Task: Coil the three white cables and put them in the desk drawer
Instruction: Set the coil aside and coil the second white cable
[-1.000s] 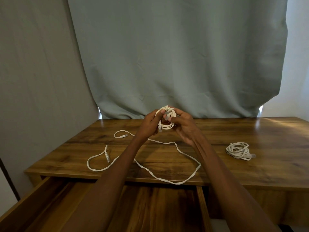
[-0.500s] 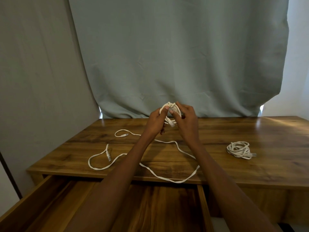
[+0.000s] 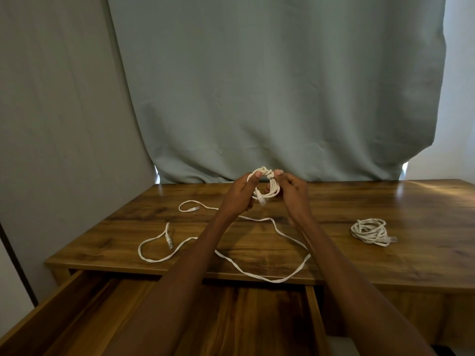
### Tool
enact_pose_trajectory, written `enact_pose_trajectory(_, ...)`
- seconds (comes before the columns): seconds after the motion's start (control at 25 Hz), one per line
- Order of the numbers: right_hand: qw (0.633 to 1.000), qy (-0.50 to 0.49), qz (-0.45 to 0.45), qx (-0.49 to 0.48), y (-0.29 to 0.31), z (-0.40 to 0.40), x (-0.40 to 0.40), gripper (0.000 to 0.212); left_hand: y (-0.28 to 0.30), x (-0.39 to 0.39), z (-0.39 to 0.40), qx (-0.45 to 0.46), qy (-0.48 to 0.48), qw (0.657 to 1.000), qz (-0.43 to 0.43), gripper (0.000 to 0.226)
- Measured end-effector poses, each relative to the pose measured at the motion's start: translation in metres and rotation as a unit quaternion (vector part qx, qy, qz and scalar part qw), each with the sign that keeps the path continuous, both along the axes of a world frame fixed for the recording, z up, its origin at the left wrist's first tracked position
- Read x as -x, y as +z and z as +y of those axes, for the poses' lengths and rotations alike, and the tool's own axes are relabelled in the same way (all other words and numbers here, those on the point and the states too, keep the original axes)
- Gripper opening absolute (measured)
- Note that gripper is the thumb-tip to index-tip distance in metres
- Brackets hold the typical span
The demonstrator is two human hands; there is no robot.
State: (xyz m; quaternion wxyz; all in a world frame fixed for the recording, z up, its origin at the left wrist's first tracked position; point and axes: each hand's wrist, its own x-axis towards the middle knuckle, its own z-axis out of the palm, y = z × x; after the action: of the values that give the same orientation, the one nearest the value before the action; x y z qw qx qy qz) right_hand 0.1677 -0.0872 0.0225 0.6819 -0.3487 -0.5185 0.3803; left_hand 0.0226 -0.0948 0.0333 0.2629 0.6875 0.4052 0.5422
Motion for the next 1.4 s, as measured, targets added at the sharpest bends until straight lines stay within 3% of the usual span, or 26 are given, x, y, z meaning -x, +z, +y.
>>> enact_pose_trajectory(0.12, 0.987, 0.108, 0.094, 0.076, -0.002, -0.001, -0.001, 0.029, -0.003, 0.000, 0.000, -0.002, -0.001, 1.000, 0.003, 0.032)
enact_pose_trajectory(0.2, 0.993, 0.088, 0.063, 0.044, -0.002, 0.002, -0.001, 0.029, -0.003, -0.002, 0.000, -0.004, 0.000, 1.000, -0.002, 0.028)
enact_pose_trajectory(0.32, 0.998, -0.002, -0.056, -0.034, -0.002, -0.001, 0.005, 0.031, -0.004, -0.003, 0.002, 0.000, 0.005, 1.000, -0.006, 0.028)
enact_pose_trajectory(0.44, 0.996, -0.042, -0.068, -0.038, -0.003, -0.002, 0.010, 0.034, -0.008, -0.005, 0.006, 0.006, 0.001, 1.000, 0.003, 0.033)
enact_pose_trajectory(0.52, 0.999, -0.009, -0.008, 0.030, -0.002, 0.001, 0.009, 0.037, -0.009, -0.006, 0.007, 0.011, -0.006, 1.000, 0.010, 0.036)
enact_pose_trajectory(0.64, 0.977, 0.109, 0.077, 0.169, -0.001, 0.005, 0.002, 0.037, -0.010, -0.003, 0.008, 0.015, -0.020, 0.999, 0.022, 0.037)
enact_pose_trajectory(0.76, 0.974, 0.139, 0.021, 0.178, -0.004, 0.009, -0.009, 0.036, -0.014, 0.000, 0.011, 0.022, -0.015, 0.999, 0.021, 0.038)
enact_pose_trajectory(0.92, 0.992, 0.047, -0.108, 0.054, -0.006, 0.010, -0.014, 0.036, -0.019, -0.002, 0.015, 0.039, -0.004, 0.999, 0.000, 0.045)
enact_pose_trajectory(1.12, 0.989, 0.030, -0.143, 0.021, -0.014, 0.003, -0.033, 0.015, -0.022, -0.015, 0.014, 0.072, -0.017, 0.997, 0.019, 0.040)
enact_pose_trajectory(1.28, 0.954, 0.001, -0.300, -0.021, -0.027, 0.005, -0.069, 0.050, -0.021, -0.037, 0.021, 0.097, -0.052, 0.990, 0.087, 0.053)
enact_pose_trajectory(1.4, 0.946, 0.033, -0.322, 0.028, -0.020, -0.001, -0.103, 0.058, -0.029, -0.067, 0.029, 0.103, -0.082, 0.984, 0.122, 0.050)
